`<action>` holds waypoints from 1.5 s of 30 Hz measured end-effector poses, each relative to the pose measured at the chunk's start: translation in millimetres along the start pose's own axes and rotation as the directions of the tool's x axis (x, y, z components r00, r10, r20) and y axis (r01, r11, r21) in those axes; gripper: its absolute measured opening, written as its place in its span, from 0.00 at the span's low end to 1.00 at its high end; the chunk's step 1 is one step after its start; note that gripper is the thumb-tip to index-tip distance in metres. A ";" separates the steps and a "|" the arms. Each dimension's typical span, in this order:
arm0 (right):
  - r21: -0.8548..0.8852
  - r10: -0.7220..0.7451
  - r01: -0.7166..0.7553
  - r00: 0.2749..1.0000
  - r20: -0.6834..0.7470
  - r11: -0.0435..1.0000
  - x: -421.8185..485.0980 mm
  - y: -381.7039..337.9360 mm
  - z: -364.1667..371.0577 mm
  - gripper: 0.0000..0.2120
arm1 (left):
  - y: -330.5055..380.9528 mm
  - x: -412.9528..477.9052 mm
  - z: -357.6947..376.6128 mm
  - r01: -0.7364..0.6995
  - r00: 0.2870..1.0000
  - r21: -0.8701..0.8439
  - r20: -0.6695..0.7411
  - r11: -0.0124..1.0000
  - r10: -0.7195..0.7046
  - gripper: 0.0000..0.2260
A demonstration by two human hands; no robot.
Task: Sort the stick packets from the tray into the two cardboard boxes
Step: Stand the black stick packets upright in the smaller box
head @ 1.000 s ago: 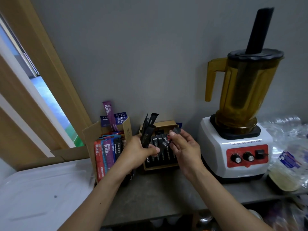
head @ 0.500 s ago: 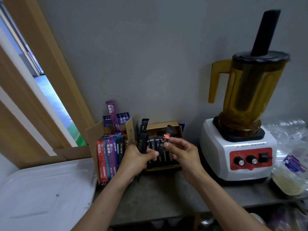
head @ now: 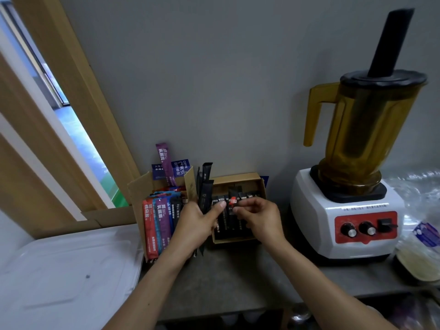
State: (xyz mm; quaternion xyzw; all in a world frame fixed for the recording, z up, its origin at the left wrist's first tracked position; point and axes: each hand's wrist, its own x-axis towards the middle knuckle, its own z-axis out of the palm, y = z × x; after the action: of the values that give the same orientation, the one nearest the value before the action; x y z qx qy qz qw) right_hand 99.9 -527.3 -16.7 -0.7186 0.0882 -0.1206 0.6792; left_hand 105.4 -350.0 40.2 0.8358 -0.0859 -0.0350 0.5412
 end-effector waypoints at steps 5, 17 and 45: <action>-0.187 -0.002 0.023 0.994 0.111 0.982 8.4 19.9 17.3 0.05 | 0.1 9.4 1.4 -0.029 1.000 -0.111 -0.001 0.993 0.029 0.24; -0.351 -0.068 0.106 0.991 0.117 0.930 15.8 40.1 39.2 0.06 | -12.8 6.8 2.4 -0.072 0.997 -0.193 0.014 0.978 0.076 0.23; 0.260 0.125 -0.156 0.984 0.130 0.953 -59.6 6.8 -20.1 0.20 | 11.2 29.3 15.8 -0.092 0.996 -0.082 0.017 0.992 0.093 0.09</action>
State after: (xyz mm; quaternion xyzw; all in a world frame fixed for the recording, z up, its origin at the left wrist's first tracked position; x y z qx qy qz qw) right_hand 37.3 -529.6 -25.7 -0.6170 0.0836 -0.0423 0.7814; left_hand 130.5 -374.0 44.9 0.8078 -0.1286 -0.0219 0.5748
